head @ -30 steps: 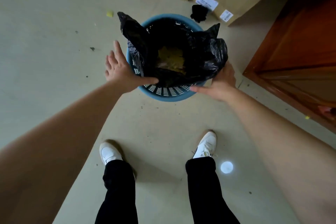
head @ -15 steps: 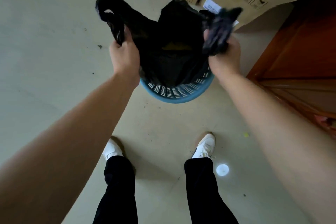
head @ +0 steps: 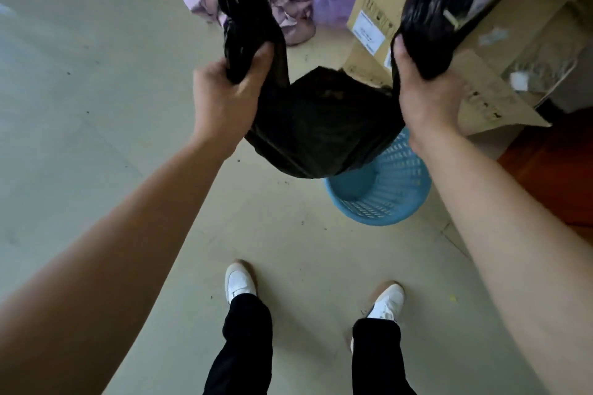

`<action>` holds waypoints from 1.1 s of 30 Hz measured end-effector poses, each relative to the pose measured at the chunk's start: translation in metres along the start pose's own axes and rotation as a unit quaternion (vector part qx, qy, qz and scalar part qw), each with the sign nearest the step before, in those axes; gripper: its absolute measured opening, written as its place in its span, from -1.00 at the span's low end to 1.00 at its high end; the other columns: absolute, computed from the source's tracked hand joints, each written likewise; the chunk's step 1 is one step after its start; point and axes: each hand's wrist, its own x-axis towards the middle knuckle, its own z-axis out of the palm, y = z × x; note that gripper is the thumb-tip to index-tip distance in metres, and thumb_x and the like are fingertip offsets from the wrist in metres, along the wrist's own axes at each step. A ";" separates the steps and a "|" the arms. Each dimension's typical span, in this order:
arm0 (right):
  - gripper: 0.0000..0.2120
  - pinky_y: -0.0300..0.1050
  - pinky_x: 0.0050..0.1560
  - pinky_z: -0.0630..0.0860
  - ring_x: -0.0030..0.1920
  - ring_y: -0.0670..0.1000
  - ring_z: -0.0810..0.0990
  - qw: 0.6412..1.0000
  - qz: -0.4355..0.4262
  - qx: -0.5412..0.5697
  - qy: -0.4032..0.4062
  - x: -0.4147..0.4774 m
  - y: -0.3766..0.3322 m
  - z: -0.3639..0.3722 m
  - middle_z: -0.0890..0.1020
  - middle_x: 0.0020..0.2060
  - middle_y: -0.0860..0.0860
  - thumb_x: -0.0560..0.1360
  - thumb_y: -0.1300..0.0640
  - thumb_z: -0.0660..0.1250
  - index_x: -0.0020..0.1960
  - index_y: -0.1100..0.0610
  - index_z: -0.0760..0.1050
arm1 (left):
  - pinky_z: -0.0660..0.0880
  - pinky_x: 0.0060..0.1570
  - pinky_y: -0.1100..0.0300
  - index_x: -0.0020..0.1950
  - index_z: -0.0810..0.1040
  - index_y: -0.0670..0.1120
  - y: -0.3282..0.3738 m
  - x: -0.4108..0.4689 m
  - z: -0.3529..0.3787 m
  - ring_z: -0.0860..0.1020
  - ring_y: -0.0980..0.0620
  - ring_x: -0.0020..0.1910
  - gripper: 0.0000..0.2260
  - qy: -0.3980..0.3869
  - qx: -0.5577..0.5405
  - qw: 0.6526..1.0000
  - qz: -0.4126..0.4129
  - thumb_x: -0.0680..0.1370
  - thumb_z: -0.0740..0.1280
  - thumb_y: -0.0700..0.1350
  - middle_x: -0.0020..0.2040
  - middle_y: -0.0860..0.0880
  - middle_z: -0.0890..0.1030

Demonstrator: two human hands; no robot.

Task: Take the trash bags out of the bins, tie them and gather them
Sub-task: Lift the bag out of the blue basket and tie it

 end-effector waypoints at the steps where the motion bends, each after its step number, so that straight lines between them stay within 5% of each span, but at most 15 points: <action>1: -0.80 -0.45 -0.17 0.47 -0.29 -0.43 0.55 1.000 0.010 -0.027 -0.004 -0.008 -0.003 0.010 0.61 -0.39 -0.33 0.48 -0.05 0.47 -0.28 -0.05 0.55 | 0.28 -0.38 0.18 -0.34 0.43 -0.19 0.002 0.001 -0.015 0.36 0.10 -0.40 -0.56 -0.013 0.009 1.000 -0.017 0.52 0.43 0.12 -0.38 -0.01 0.39; 3: -0.81 -0.43 -0.14 0.46 -0.21 -0.37 0.57 0.998 0.037 -0.043 -0.021 -0.026 -0.009 0.034 0.66 -0.19 -0.25 0.52 -0.11 0.40 -0.10 0.01 0.62 | 0.31 -0.39 0.21 -0.36 0.45 -0.22 0.008 0.002 -0.052 0.40 0.11 -0.42 -0.53 -0.023 -0.011 0.998 -0.051 0.55 0.41 0.11 -0.41 0.02 0.42; 5: -0.59 -0.33 -0.01 0.41 0.01 -0.20 0.53 0.996 0.075 -0.033 -0.028 -0.042 -0.010 0.055 0.63 0.04 -0.12 0.57 -0.17 0.30 0.23 0.11 0.58 | 0.46 -0.34 0.29 -0.29 0.60 -0.09 0.010 0.000 -0.080 0.53 0.17 -0.38 -0.64 -0.022 -0.068 0.992 -0.101 0.59 0.35 0.12 -0.38 0.14 0.56; 8: -0.49 -0.23 0.08 0.34 0.09 -0.06 0.46 0.990 0.137 -0.016 -0.037 -0.064 -0.007 0.079 0.50 0.06 -0.07 0.60 -0.19 0.23 0.35 0.16 0.47 | 0.63 0.04 0.11 -0.05 0.66 -0.19 0.009 -0.003 -0.112 0.71 0.01 -0.07 -0.57 -0.009 -0.222 0.957 -0.187 0.63 0.25 0.16 -0.13 -0.03 0.73; 10: -0.59 -0.18 0.09 0.37 0.08 -0.04 0.49 0.987 0.154 0.001 -0.041 -0.080 -0.013 0.095 0.51 0.03 -0.09 0.59 -0.17 0.25 0.24 0.13 0.48 | 0.62 0.09 -0.02 -0.19 0.56 -0.21 0.005 -0.005 -0.130 0.71 -0.10 -0.08 -0.53 0.035 -0.300 0.929 -0.215 0.63 0.23 0.17 -0.33 -0.08 0.67; 12: -0.70 -0.18 0.01 0.47 -0.04 -0.06 0.58 0.987 0.152 0.029 -0.039 -0.090 -0.017 0.106 0.60 -0.13 -0.11 0.59 -0.13 0.27 -0.04 0.11 0.52 | 0.63 0.01 -0.04 -0.31 0.39 -0.13 -0.001 -0.011 -0.141 0.61 -0.11 -0.33 -0.54 0.095 -0.330 0.910 -0.230 0.62 0.25 0.19 -0.52 -0.03 0.44; 15: -0.67 -0.19 -0.19 0.55 -0.26 -0.04 0.63 0.981 0.160 0.074 -0.077 -0.102 -0.025 0.119 0.67 -0.31 -0.04 0.61 -0.12 0.24 -0.18 0.09 0.51 | 0.62 -0.17 0.06 -0.25 0.31 -0.08 -0.004 -0.018 -0.156 0.29 0.00 -0.50 -0.57 0.131 -0.349 0.895 -0.244 0.59 0.27 0.22 -0.47 -0.01 0.20; 19: -0.58 -0.15 -0.28 0.57 -0.33 0.02 0.61 0.972 0.179 0.077 -0.132 -0.113 -0.029 0.125 0.57 -0.48 -0.05 0.60 -0.20 0.21 -0.19 0.14 0.43 | 0.60 -0.18 0.12 -0.16 0.37 -0.09 -0.009 -0.030 -0.169 0.26 0.04 -0.48 -0.73 0.122 -0.388 0.872 -0.273 0.55 0.30 0.08 -0.42 0.02 0.20; 24: -0.69 0.05 -0.21 0.38 -0.30 0.07 0.39 0.970 0.176 0.047 -0.162 -0.120 -0.016 0.126 0.39 -0.42 -0.02 0.44 -0.09 0.30 -0.32 0.08 0.32 | 0.52 -0.27 0.13 -0.18 0.38 -0.08 -0.031 -0.043 -0.166 0.26 0.08 -0.54 -0.87 0.169 -0.247 0.924 -0.238 0.47 0.31 -0.25 -0.44 0.03 0.26; 29: -0.81 -0.02 -0.27 0.33 -0.31 0.06 0.35 0.971 0.152 0.029 -0.182 -0.114 0.025 0.130 0.35 -0.42 0.02 0.35 0.03 0.33 -0.24 0.11 0.37 | 0.39 -0.48 0.22 -0.11 0.48 -0.09 -0.064 -0.039 -0.133 0.25 0.07 -0.61 -0.78 0.286 -0.239 0.884 -0.281 0.62 0.27 0.03 -0.49 0.01 0.21; 33: -0.74 0.05 -0.13 0.34 -0.30 0.08 0.33 0.966 0.188 0.064 -0.165 -0.093 0.081 0.144 0.32 -0.43 -0.02 0.25 -0.08 0.30 -0.39 0.04 0.27 | 0.44 -0.45 0.21 -0.11 0.45 -0.11 -0.124 -0.024 -0.109 0.26 0.05 -0.64 -0.72 0.283 -0.286 0.868 -0.292 0.65 0.21 0.08 -0.55 0.03 0.20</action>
